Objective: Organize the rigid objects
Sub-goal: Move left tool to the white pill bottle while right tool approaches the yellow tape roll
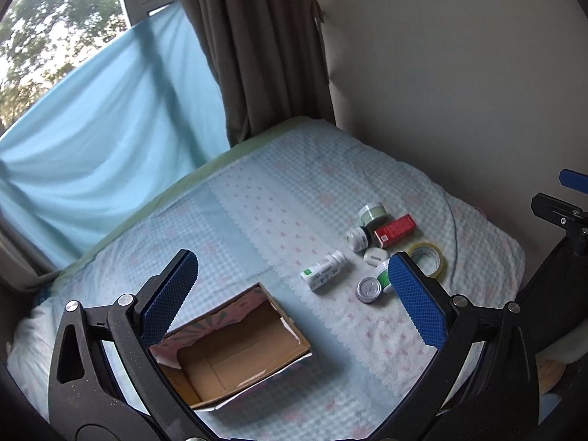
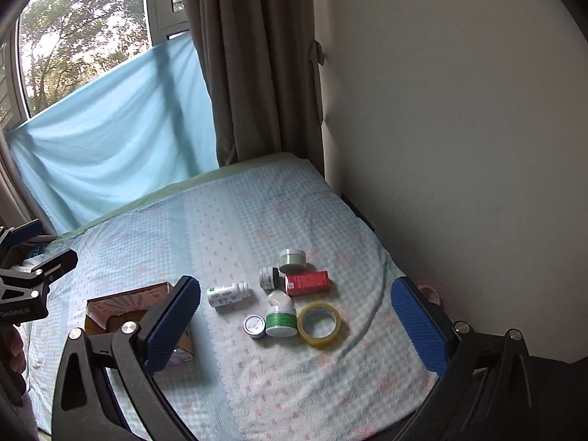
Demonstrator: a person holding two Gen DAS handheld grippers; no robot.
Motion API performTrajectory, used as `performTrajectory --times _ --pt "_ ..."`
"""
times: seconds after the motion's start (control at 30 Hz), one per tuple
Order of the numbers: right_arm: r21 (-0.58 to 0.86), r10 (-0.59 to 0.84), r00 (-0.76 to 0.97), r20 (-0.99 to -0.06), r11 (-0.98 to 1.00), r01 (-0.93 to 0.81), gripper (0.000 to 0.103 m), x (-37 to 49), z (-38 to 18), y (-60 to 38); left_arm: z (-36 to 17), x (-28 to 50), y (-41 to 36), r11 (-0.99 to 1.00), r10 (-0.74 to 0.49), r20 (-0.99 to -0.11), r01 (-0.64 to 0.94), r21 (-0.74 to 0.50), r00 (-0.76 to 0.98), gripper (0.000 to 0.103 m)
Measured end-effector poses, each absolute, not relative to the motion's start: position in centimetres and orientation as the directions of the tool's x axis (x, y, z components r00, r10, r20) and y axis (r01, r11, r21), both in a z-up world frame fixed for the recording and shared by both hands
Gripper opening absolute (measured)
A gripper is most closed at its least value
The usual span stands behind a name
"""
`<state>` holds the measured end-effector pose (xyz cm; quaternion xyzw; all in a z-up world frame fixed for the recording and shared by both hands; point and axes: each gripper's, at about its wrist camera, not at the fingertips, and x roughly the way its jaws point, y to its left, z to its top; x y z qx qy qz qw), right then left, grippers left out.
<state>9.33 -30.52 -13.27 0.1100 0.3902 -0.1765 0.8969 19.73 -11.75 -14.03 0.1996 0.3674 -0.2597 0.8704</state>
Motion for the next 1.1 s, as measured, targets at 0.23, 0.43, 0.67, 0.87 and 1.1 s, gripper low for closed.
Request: performTrajectory --times 0.23,0.43,0.67,0.87,1.1 --pt "0.122 -0.160 0.494 -0.855 0.862 0.491 0.103 13.0 -21.8 -35.0 -23.7 26.1 -17.7 0.694 -0.238 -0.860 0.698 0.173 0.450 0.103" --pt "0.195 -0.039 0.355 -0.934 0.777 0.598 0.103 16.2 -30.5 -38.2 -32.9 30.9 -21.2 0.630 -0.144 -0.925 0.753 0.189 0.352 0.103" --pt "0.195 0.081 0.188 -0.979 0.639 0.744 0.103 19.8 -41.3 -40.1 -42.6 34.6 -23.6 0.569 -0.053 -0.968 0.804 0.173 0.246 0.102" --pt "0.182 0.127 0.134 -0.983 0.534 0.825 0.103 21.1 -46.3 -40.5 -47.7 35.8 -24.6 0.514 0.002 -0.982 0.842 0.163 0.188 0.099" --pt "0.123 0.103 0.084 -0.991 0.470 0.874 0.103 21.9 -48.5 -41.3 -50.6 36.4 -25.6 0.482 0.027 -0.990 0.866 0.132 0.136 0.095"
